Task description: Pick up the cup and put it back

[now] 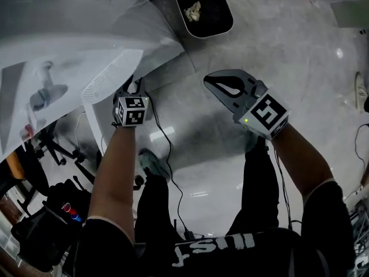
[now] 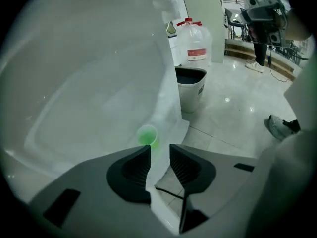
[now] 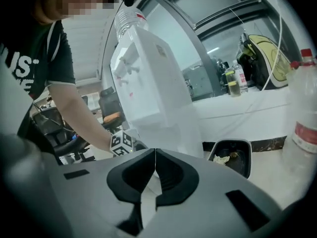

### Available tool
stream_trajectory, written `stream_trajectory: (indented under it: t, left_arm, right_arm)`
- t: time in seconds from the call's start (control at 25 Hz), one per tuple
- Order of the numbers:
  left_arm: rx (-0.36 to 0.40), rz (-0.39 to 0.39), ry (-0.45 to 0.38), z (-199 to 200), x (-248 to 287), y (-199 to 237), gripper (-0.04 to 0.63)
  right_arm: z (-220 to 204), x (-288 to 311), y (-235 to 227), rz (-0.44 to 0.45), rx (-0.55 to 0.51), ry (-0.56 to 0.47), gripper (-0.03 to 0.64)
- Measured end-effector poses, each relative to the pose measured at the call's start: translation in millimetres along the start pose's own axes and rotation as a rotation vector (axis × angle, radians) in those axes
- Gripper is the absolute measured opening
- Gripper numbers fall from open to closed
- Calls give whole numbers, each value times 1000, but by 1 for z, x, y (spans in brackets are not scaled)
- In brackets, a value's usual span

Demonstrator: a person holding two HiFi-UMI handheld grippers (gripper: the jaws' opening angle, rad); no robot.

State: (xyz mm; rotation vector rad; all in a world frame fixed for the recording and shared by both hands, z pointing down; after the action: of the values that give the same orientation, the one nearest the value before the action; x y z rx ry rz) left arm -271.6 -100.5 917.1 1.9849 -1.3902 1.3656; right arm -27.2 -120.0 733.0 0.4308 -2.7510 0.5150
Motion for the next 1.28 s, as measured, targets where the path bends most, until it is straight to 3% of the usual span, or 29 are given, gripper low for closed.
stream_trajectory:
  t: [0.36,0.76,1.2,1.24,1.28]
  left_arm:
    - [126,0,30,5,68,4,123]
    - [259,25,90,3,105,14,149]
    - [335,10,161,12,131,15,149]
    - [332,-11,176,12,133,13,135]
    - [329,-38,191,12,132,9,31]
  right_arm:
    - [-33,19,-15,-14,38,1,34]
    - [-52,18,-29,-17,65,23,34]
    - [-57,5,-35,-42,89,18,34]
    - [-61,4,-37,-48,88,24,34]
    - [-64,2,-38,-52,86,30,34]
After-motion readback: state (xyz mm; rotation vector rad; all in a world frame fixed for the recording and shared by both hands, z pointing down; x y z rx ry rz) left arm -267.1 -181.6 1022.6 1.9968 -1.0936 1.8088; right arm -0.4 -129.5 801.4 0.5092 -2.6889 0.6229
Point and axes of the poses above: the fingertips, and each gripper's own axes: x forward along the fingers, y to its left, z out of its top, the point moved 1 cm from there along -x, backward along the fingers, and after that the axes turned 2 degrees about -z, right-handed, at the moved point
